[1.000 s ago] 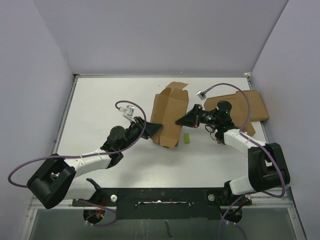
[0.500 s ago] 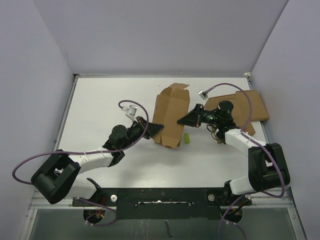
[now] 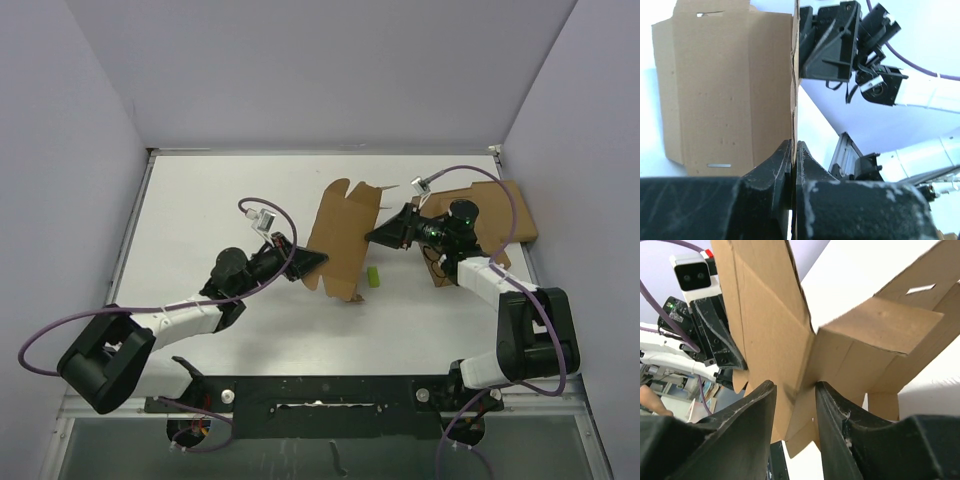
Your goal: Fold the paper box
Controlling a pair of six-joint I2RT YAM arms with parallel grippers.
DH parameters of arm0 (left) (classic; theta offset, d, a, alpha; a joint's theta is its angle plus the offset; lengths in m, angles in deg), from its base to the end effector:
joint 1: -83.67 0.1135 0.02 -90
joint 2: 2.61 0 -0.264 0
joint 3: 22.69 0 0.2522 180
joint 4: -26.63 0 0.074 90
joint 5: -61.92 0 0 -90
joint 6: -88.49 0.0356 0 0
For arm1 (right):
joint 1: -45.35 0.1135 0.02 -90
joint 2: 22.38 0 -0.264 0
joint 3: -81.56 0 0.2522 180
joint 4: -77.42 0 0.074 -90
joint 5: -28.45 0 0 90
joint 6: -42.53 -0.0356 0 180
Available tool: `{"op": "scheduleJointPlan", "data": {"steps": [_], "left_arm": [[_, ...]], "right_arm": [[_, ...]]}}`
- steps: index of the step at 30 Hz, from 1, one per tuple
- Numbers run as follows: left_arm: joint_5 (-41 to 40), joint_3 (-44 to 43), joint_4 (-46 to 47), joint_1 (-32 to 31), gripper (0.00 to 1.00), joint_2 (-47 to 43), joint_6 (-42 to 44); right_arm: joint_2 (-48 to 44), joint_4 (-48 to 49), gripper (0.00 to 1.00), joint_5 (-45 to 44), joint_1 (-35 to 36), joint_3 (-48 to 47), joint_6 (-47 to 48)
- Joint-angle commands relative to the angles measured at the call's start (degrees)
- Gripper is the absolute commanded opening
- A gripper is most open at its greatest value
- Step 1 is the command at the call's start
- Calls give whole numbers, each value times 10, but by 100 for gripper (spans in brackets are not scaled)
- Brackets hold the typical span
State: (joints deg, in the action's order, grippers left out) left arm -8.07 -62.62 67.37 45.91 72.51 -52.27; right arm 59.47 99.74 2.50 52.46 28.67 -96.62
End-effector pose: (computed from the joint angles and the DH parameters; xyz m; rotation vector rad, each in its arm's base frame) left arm 0.2023 -0.1721 0.2337 0.1314 1.6688 -1.4713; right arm 0.2860 0.0679 0.2424 -0.2694 1.8949 1.6243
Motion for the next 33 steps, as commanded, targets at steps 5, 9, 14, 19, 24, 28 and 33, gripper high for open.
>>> {"op": "scheduleJointPlan", "data": {"steps": [5,9,14,19,24,28,33], "left_arm": [[79,-25,34,4,0,5,-2],[89,-30,39,4,0,12,-6],[79,-24,36,10,0,6,-10],[68,-16,29,18,0,-8,-13],[65,-16,22,31,0,-23,-16],[79,-20,14,60,0,-35,-37],[125,-50,-41,123,0,-71,-71]], "right_arm": [[-23,35,38,-4,-22,-21,-10],[-21,34,34,-5,-24,-20,-10],[-21,41,11,-1,-24,-19,-13],[-21,56,0,4,-24,-17,-24],[-21,61,2,9,-23,-17,-28],[-22,61,39,20,-22,-20,-14],[-27,50,59,79,-22,-35,55]]}}
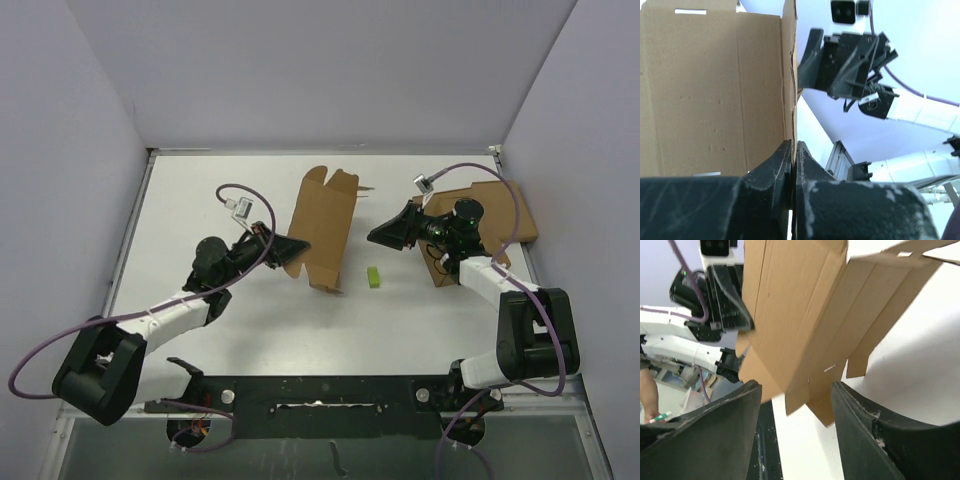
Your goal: Fold the paper box
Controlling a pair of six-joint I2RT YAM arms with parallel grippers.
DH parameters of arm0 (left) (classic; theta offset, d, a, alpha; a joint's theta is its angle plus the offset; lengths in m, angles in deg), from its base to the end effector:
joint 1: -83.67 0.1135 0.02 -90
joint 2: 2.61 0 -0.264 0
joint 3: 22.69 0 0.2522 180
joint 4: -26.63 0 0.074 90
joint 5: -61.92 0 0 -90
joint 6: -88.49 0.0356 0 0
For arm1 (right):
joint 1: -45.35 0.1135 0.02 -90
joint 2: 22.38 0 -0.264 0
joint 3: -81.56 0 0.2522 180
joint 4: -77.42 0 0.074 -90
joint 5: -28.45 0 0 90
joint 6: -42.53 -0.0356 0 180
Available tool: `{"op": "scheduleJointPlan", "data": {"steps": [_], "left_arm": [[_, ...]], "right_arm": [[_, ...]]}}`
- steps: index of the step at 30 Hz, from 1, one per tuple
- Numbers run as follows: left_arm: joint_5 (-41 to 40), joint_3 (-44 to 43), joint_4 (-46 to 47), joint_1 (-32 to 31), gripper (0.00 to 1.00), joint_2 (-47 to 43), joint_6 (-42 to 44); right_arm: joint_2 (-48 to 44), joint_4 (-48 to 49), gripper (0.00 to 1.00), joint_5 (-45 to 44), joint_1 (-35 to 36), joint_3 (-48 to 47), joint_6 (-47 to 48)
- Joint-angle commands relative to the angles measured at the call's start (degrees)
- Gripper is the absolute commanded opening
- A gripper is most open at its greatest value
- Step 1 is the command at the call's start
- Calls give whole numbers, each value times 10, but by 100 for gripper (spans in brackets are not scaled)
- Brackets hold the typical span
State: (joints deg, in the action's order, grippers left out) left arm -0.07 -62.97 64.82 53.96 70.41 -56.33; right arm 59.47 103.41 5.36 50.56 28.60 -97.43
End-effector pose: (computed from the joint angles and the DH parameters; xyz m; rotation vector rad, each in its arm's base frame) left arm 0.2175 -0.1434 0.2396 0.0824 1.6930 -1.5110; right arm 0.2871 0.0591 0.2485 -0.3174 1.8457 1.6268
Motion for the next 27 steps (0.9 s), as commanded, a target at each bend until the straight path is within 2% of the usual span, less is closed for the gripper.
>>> {"op": "scheduleJointPlan", "data": {"steps": [1,5,11,14,17,21,27], "left_arm": [[54,-60,-40,56,0,-59,-34],[105,-123,-139,96,0,-87,-46],[187,-180,-174,173,0,-102,-126],[228,-190,-219,220,0,-103,-133],[263,-198,-295,265,0,-92,-93],[295,-196,-400,303,0,-57,8],[250,-222,-571,319,0,-32,170]], "right_arm": [[-29,-4,61,60,-3,-40,89],[-34,-68,64,83,-5,-58,174],[-45,-223,66,66,-11,-88,306],[-45,-285,69,37,-13,-100,358],[-42,-327,71,16,-14,-111,397],[-32,-334,71,4,-15,-108,402],[29,-351,71,-11,-1,-112,407]]}}
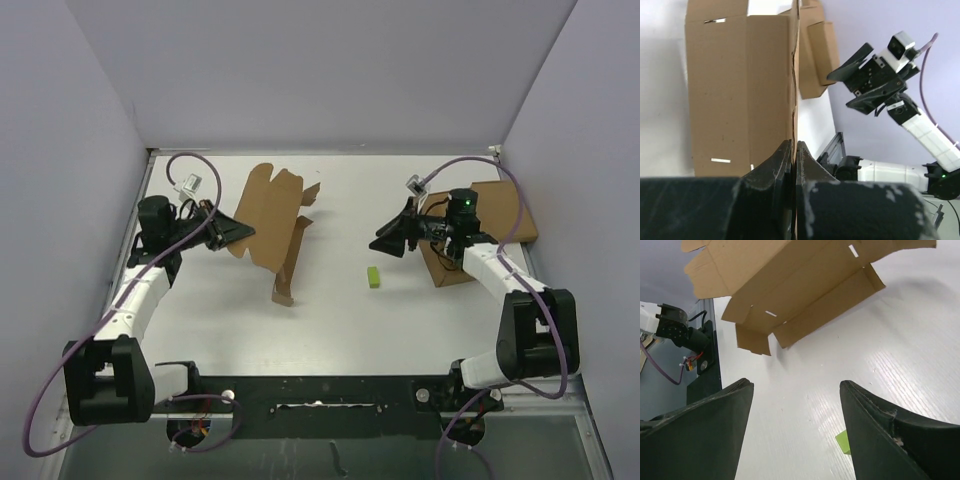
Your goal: Fold the paper box
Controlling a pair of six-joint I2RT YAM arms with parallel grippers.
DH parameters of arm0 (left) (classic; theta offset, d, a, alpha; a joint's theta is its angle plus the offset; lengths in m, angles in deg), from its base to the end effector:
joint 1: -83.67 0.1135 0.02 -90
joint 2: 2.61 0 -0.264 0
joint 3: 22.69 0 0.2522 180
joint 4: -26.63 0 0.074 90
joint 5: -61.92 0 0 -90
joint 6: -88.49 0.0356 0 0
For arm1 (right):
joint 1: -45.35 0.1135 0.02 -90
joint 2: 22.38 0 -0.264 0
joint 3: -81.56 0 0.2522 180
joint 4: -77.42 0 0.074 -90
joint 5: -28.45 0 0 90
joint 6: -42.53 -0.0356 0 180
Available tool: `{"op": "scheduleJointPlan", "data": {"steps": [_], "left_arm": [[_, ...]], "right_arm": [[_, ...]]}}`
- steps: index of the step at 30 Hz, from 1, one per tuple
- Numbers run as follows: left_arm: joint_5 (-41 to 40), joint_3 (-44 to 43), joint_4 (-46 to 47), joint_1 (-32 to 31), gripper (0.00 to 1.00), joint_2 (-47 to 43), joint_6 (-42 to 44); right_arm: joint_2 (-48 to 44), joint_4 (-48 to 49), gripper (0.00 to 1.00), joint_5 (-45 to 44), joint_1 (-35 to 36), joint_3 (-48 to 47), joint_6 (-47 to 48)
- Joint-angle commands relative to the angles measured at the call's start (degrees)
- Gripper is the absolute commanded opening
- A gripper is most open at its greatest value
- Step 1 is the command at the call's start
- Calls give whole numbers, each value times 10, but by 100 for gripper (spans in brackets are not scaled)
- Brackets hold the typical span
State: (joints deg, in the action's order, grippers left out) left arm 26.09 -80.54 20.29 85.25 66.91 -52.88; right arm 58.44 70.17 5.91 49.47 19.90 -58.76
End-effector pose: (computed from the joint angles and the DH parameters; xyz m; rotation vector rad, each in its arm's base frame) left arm 0.2655 -0.0216 0.2805 -0.2145 2.0087 -1.4575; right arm 0.2915 0.0540 0.2524 -0.6355 1.8561 1.3501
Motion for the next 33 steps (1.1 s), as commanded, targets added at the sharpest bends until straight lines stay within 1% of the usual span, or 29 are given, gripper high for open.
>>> {"op": "scheduleJointPlan", "data": {"steps": [1,5,8,13,17,21,25,30,33], "left_arm": [[-23,-54,-152,7,0,4,157],[-81,-76,-239,12,0,0,238],[-137,-88,-288,19,0,-12,286],[-193,-92,-321,27,0,-26,325],[-219,-100,-348,27,0,-27,355],[-210,-89,-336,27,0,-33,360],[-178,-62,-290,27,0,-37,338],[-182,-33,-263,27,0,-39,320],[-192,-24,-259,26,0,-39,317]], "right_arm": [[51,-22,71,-20,15,-27,22],[83,-36,71,-28,32,-35,30],[89,-40,71,-29,36,-37,33],[88,-43,71,-34,37,-37,40],[89,-43,71,-35,40,-35,46],[95,-45,74,-42,53,-34,54],[123,-50,77,-74,82,-35,33],[167,-67,74,-145,123,-51,-38],[181,-78,72,-170,147,-62,-43]]}}
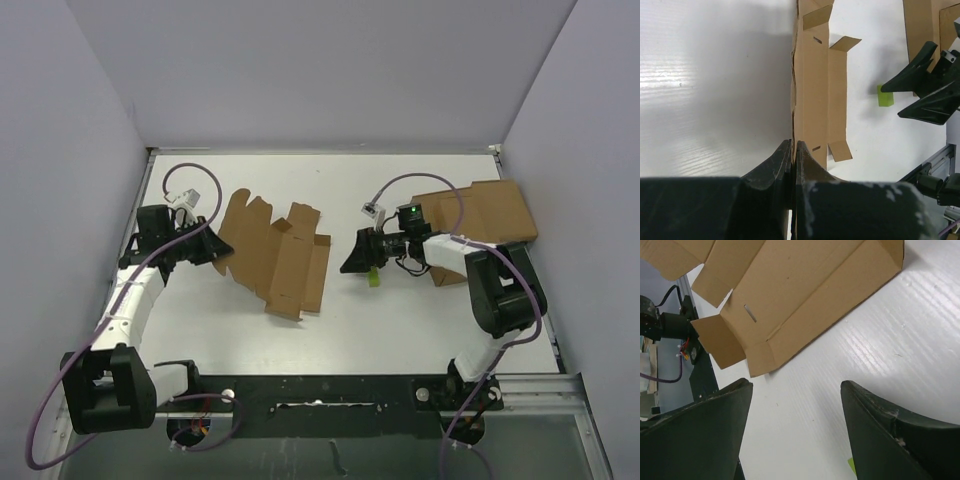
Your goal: Fold the paper box
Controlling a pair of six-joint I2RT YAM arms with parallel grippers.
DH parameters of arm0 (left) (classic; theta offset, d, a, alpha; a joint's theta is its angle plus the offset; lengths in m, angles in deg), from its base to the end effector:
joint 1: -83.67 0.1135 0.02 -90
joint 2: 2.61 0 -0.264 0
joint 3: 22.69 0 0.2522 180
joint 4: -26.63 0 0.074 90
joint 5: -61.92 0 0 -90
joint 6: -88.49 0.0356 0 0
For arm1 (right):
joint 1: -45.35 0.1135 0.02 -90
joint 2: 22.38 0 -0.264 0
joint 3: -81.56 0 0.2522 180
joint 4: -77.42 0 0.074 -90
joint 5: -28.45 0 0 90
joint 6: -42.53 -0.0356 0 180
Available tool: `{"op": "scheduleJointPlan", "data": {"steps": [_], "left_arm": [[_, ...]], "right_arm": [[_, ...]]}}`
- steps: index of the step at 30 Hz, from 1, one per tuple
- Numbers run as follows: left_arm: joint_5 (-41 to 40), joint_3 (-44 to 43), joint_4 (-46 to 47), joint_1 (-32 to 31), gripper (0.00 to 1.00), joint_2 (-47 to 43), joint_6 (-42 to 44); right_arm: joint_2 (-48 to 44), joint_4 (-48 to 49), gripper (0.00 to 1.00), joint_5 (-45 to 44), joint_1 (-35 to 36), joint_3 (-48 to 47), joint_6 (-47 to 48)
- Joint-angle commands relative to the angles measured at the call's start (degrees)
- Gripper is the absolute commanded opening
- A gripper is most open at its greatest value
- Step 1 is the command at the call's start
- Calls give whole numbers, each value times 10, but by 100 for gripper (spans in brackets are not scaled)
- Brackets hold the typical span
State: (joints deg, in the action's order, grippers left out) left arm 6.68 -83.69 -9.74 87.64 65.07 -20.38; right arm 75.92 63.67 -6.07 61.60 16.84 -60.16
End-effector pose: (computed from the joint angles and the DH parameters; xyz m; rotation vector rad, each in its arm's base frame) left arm 0.2465 -0.0032 0.2579 -0.1474 2.2930 -0.8348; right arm 0.3106 0.1211 0.1660 -0.5437 2.2845 1.3958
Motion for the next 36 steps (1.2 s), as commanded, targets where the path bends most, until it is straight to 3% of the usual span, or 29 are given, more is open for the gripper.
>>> {"op": "scheduleJointPlan", "data": {"steps": [1,7,14,22,27,36], "left_arm": [[-3,8,35,3,0,-20,-4],[-80,-9,-41,2,0,3,47],[-147,-2,-62,-4,0,28,57],[-147,-2,-68,-33,0,55,52],[-133,1,-62,-35,0,54,49],[-46,16,-6,-39,0,38,35]], "right_arm": [[7,-17,72,-58,33,-34,-24],[4,-59,72,-103,32,-60,2],[22,-54,72,-120,41,-60,-48],[55,-38,73,-93,55,-71,-92],[78,-42,56,-82,57,-86,-102],[91,-44,55,-83,69,-93,-105]]}}
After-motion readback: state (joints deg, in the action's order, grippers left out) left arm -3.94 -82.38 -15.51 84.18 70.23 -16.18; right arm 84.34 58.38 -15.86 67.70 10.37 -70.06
